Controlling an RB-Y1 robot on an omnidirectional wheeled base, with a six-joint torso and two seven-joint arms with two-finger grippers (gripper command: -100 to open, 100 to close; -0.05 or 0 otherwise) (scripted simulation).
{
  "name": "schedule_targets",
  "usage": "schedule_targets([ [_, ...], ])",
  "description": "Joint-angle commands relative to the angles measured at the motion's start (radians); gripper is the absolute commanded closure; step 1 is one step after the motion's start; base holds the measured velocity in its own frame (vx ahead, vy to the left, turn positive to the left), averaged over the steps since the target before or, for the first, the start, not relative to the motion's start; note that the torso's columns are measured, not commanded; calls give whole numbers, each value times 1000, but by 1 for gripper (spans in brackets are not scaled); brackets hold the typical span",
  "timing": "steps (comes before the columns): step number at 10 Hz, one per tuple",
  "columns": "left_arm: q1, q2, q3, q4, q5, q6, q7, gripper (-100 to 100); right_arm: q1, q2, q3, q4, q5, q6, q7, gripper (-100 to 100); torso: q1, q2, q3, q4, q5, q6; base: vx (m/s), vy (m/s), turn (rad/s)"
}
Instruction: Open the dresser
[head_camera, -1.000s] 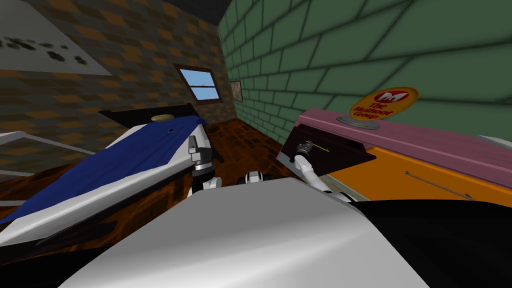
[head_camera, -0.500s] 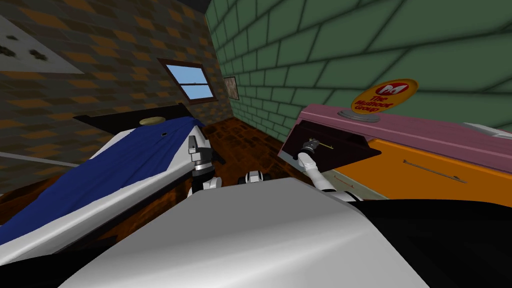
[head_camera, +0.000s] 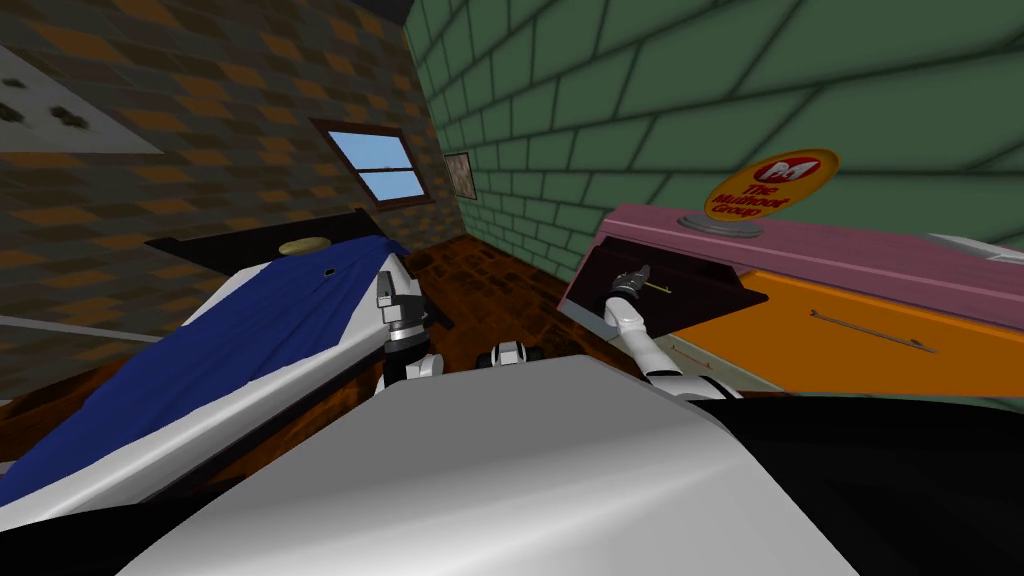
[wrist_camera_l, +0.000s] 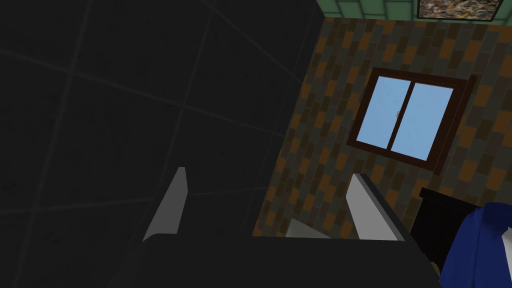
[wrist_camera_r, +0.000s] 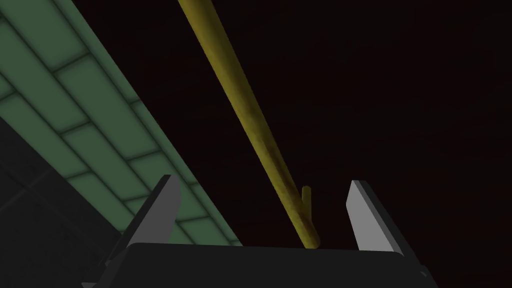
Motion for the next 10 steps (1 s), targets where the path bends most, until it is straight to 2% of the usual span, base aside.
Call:
schedule_targets([
  [1,0,0,0,0,0,0,0,0,-25,-33,-28,5,-48,-44,43,-100,-1,0,0,0,0,0,-12,67,-42],
  [3,0,0,0,0,0,0,0,0,-43,-59,-49,10,-81,-76,69,-100,0,0,0,0,0,0,-10,68,-29],
  [4,0,0,0,0,0,0,0,0,-42,-52,-38,27,-61,-67,45,-100,2,1,0,2,2,0,-3,29,-10],
  [5,0,0,0,0,0,0,0,0,-43,-53,-39,28,-63,-71,46,0,1,2,1,2,2,0,0,0,0],
  [10,0,0,0,0,0,0,0,0,-41,-51,-38,30,-63,-72,46,0,0,0,0,0,1,0,0,0,0],
])
